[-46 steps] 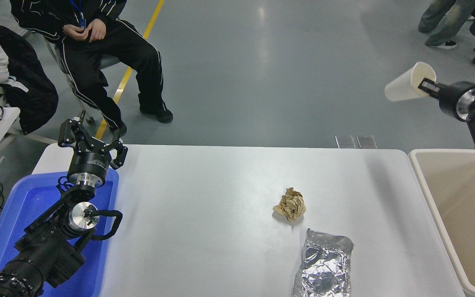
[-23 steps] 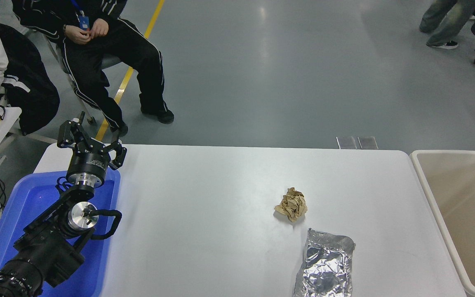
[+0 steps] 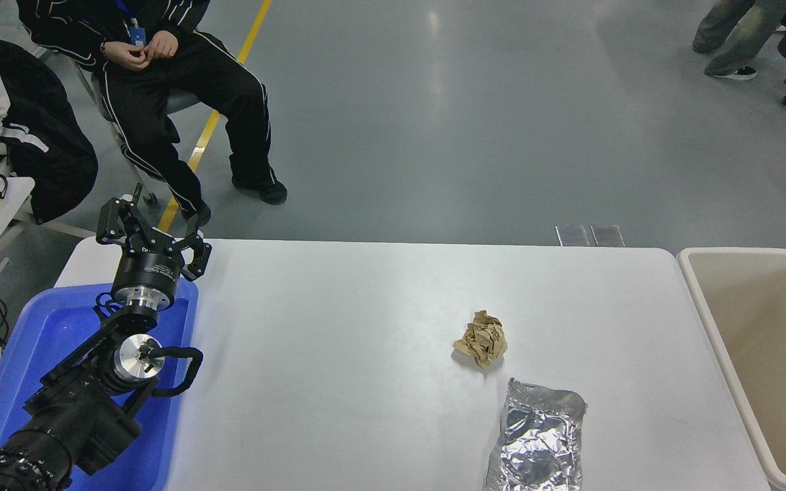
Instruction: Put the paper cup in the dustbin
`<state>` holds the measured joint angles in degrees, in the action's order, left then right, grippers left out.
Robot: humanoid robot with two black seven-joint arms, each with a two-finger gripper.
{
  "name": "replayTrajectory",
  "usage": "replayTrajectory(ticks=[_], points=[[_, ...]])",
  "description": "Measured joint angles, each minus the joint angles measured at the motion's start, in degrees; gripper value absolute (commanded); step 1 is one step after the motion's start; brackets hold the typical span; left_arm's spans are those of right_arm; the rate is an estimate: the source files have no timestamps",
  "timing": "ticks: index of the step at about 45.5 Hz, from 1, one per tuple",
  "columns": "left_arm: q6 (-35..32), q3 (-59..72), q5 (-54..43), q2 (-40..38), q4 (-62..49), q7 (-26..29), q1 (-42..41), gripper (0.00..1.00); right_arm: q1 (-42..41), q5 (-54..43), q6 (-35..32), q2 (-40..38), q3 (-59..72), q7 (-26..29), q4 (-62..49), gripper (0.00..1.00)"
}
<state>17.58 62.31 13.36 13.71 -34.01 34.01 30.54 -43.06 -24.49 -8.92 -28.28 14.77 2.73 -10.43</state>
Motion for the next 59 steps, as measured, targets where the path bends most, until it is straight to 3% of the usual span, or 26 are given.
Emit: replayTrajectory(ticks=[19, 36, 41, 42, 43, 53, 59], points=[[0.0, 0.0, 0.0, 0.0, 0.0, 0.0, 0.0, 1.00, 5.5, 0.7, 3.7, 9.3, -0.2, 0.5, 0.3, 0.00], [0.0, 0.0, 0.0, 0.0, 0.0, 0.0, 0.0, 1.00, 6.1, 0.8, 4.6, 12.1, -0.2, 0.5, 0.4, 0.00], [0.0, 0.0, 0.0, 0.0, 0.0, 0.0, 0.0, 1.00, 6.1, 0.8, 5.9, 12.3, -0.2, 0.5, 0.4, 0.44], [0.0, 0.0, 0.0, 0.0, 0.0, 0.0, 0.0, 1.00, 6.1, 0.7, 6.2, 12.3, -0.2, 0.5, 0.4, 0.58], [0.0, 0.0, 0.0, 0.0, 0.0, 0.0, 0.0, 1.00, 6.1, 0.8, 7.2, 12.3, -0.2, 0.5, 0.4, 0.63], [0.0, 0.0, 0.0, 0.0, 0.0, 0.0, 0.0, 1.00, 6.0, 0.8, 11.6, 12.2, -0.2, 0.5, 0.3, 0.98], [0.0, 0.0, 0.0, 0.0, 0.0, 0.0, 0.0, 1.00, 5.5, 0.8, 12.8, 12.1, -0.3, 0.5, 0.4, 0.99]])
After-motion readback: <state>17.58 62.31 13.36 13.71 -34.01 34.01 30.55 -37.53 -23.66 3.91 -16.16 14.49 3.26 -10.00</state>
